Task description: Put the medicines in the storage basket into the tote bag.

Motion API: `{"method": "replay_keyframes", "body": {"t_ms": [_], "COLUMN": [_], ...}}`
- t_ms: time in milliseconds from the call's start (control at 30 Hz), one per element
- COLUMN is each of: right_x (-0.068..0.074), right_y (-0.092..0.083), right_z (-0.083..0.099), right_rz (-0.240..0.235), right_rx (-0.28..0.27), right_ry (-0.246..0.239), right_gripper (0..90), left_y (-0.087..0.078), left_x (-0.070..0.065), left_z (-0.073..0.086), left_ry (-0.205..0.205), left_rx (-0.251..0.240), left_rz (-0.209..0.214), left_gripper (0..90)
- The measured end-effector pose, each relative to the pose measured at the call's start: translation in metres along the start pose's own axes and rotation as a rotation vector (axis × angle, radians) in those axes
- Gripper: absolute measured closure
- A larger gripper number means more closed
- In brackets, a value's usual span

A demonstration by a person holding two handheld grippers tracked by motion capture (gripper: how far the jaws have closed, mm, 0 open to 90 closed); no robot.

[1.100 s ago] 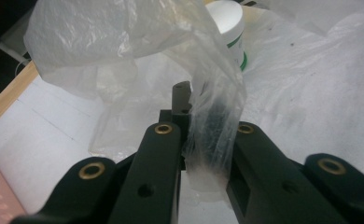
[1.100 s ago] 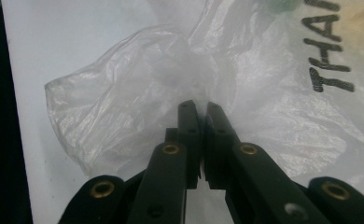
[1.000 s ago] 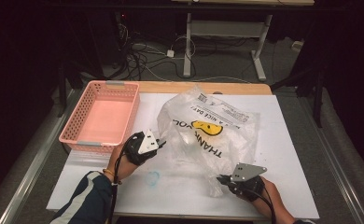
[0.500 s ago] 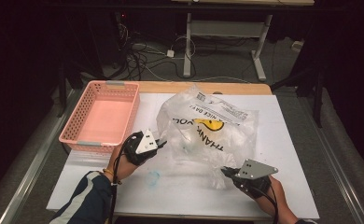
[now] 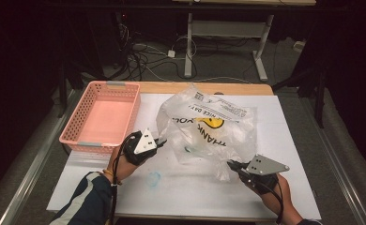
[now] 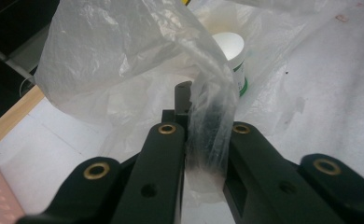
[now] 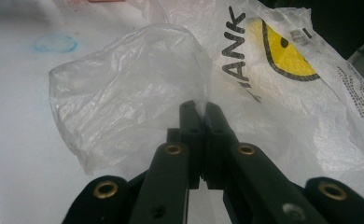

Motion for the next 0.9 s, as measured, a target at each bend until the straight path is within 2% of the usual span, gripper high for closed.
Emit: {"method": "replay_keyframes", "body": {"t_ms": [200,500,633,767,900], "right_x": [-0.006,-0.012,-0.023,-0.038,-0.045], "right_y": [0.001,-0.005,-0.013,-0.026,-0.034], "right_z": [-0.010,-0.028,-0.039,-0.050,-0.056], "right_rz": [0.026,0.063,0.105,0.150,0.175], "right_rx": [-0.029,-0.076,-0.110,-0.156,-0.188], "right_ry": [-0.007,-0.041,-0.046,-0.044,-0.039], "right_gripper": [89.8,89.9,89.9,90.0,90.0], "left_y": [-0.004,-0.031,-0.043,-0.055,-0.069], "left_x": [0.001,0.005,0.010,0.012,0.013], "left_z": [-0.001,-0.014,-0.021,-0.029,-0.037], "left_ry": [0.006,0.003,-0.006,0.003,0.007], "left_rx": [-0.011,-0.103,-0.145,-0.179,-0.222], "left_rz": [-0.013,-0.050,-0.063,-0.078,-0.088], "left_gripper": [87.0,87.0,87.1,87.0,87.1]}}
Point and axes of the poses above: each handheld gripper's, and its own axes: y roughly forward along the jaws, z roughly out of its underside, x roughly to its left, the point moved 2 cm from there along y, roughly forward along the jaws, and after that the axes turned 10 degrees about -y, right-handed, at the moved point
